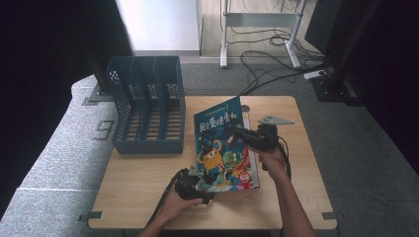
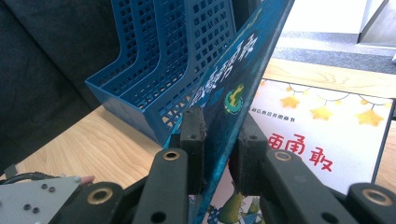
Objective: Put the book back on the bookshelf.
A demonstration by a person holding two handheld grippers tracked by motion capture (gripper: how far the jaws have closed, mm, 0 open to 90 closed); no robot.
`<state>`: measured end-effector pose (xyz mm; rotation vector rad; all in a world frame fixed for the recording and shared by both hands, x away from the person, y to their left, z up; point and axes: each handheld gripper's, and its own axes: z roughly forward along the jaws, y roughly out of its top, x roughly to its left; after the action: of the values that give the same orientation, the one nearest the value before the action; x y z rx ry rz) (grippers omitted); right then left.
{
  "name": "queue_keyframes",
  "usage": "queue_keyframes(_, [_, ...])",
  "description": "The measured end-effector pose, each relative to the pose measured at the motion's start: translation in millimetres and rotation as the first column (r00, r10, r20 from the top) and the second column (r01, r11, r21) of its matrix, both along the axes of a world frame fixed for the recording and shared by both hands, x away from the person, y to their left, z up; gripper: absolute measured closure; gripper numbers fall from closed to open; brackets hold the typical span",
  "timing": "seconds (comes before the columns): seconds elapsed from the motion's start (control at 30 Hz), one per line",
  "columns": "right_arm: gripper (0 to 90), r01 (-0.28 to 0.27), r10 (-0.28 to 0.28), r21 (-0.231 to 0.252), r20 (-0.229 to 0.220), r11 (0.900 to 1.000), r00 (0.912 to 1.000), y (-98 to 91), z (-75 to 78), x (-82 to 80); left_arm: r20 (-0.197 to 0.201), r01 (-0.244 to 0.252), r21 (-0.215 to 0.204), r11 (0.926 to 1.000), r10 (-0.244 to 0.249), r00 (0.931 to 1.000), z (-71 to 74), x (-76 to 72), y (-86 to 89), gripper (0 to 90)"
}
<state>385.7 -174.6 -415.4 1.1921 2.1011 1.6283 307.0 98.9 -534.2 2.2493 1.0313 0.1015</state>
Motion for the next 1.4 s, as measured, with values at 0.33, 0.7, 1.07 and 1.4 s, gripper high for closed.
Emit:
queue_keyframes(0.33, [76.7,0.008,-0.008,0.014,0.003,0.9999,1.0000,-2.1,-0.5,-0.2,-0.002,0.000,-0.005,1.0000,0.000,1.0000,0.5,-0.6,5.7,1.9])
queue_keyframes(0.7, [76.9,0.004,-0.004,0.008,0.039,1.0000,0.9992,-1.1,3.3,-3.6,-0.026,-0.003,-0.021,0.9998,0.003,0.9997,-1.5,6.1,4.5,0.4])
queue_keyframes(1.07, [77.1,0.006,-0.006,0.003,0.087,1.0000,0.9962,-1.0,7.6,-12.1,-0.028,-0.002,-0.009,1.0000,0.002,0.9996,-1.2,8.6,2.6,0.0])
queue_keyframes(1.4, [77.3,0.014,-0.016,0.022,0.094,0.9997,0.9954,-3.5,3.4,-11.6,-0.022,-0.013,-0.019,0.9997,0.012,0.9997,-0.8,5.1,4.4,2.6])
